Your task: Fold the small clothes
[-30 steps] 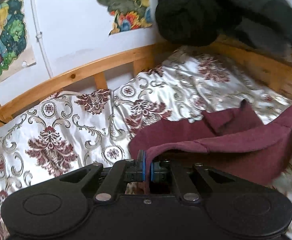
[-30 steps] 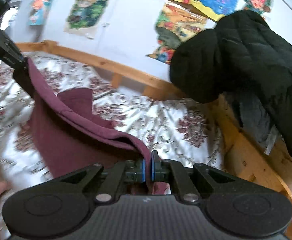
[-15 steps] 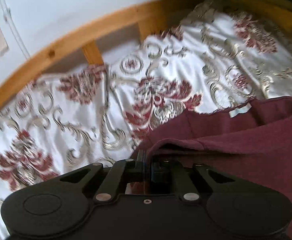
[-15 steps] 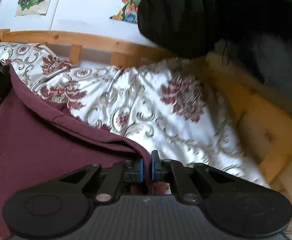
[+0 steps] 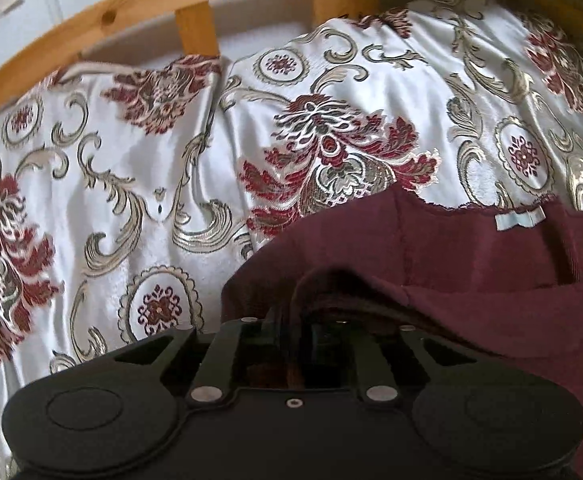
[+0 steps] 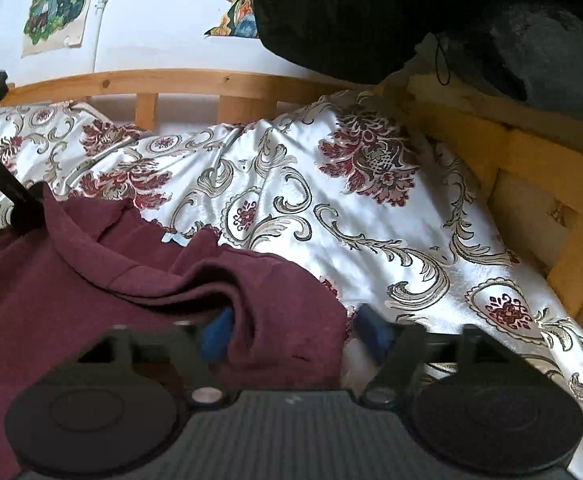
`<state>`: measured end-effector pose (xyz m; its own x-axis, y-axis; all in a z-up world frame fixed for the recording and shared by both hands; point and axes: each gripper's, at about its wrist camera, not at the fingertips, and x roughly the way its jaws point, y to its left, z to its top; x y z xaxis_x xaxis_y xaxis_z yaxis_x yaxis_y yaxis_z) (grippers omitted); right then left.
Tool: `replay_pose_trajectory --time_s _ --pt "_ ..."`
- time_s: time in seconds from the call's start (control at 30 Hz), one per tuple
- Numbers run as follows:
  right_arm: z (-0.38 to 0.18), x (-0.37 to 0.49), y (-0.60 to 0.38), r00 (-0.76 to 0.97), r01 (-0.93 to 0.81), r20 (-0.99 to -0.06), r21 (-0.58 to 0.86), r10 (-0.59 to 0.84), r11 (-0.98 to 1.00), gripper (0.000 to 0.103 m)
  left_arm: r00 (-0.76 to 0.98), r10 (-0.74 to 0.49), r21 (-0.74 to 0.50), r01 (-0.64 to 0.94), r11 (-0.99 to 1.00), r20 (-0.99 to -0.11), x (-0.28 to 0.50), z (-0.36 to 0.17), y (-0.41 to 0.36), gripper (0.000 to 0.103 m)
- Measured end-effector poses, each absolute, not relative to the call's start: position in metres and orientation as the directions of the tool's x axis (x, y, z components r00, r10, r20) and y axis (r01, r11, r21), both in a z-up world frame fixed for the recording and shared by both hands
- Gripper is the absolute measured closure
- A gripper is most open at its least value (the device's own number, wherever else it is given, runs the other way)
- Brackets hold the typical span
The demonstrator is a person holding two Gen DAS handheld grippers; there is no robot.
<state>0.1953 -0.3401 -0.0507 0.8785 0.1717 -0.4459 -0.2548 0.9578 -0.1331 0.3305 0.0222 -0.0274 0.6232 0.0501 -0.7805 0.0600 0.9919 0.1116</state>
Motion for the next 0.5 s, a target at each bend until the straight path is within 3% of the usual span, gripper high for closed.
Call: replay_pose_trajectory --time_s 0.1,0.2,0.27,0.37,0.5 --pt "-0.047 0.191 -0.339 0.883 -0.263 -0.438 -0.162 0.170 0.951 0.009 0.612 0.035 0.086 0.053 0.995 -0.790 0.333 -0.022 0.027 0.080" --pt "-0.045 0.188 -0.337 0.895 -0.261 -0.418 -0.202 0.157 0.944 0.003 0.604 0.002 0.027 0.033 0.999 -0.797 0.334 -0.017 0.035 0.067" --pt "-0.046 0.188 -0.338 0.897 -0.251 -0.418 -0.212 0.144 0.945 0.003 0.607 -0.020 -0.004 0.028 1.000 -0.794 0.333 -0.014 0.040 0.045" --pt "-0.049 0.191 -0.341 0.901 -0.214 -0.421 -0.218 0.106 0.952 0.003 0.640 -0.027 -0.025 0.012 1.000 -0.768 0.325 -0.011 0.048 0.021" --pt "-0.052 0.195 -0.351 0.897 -0.162 -0.437 -0.189 0.065 0.968 0.000 0.661 -0.025 -0.052 -0.020 0.998 -0.750 0.308 -0.011 0.066 0.016"
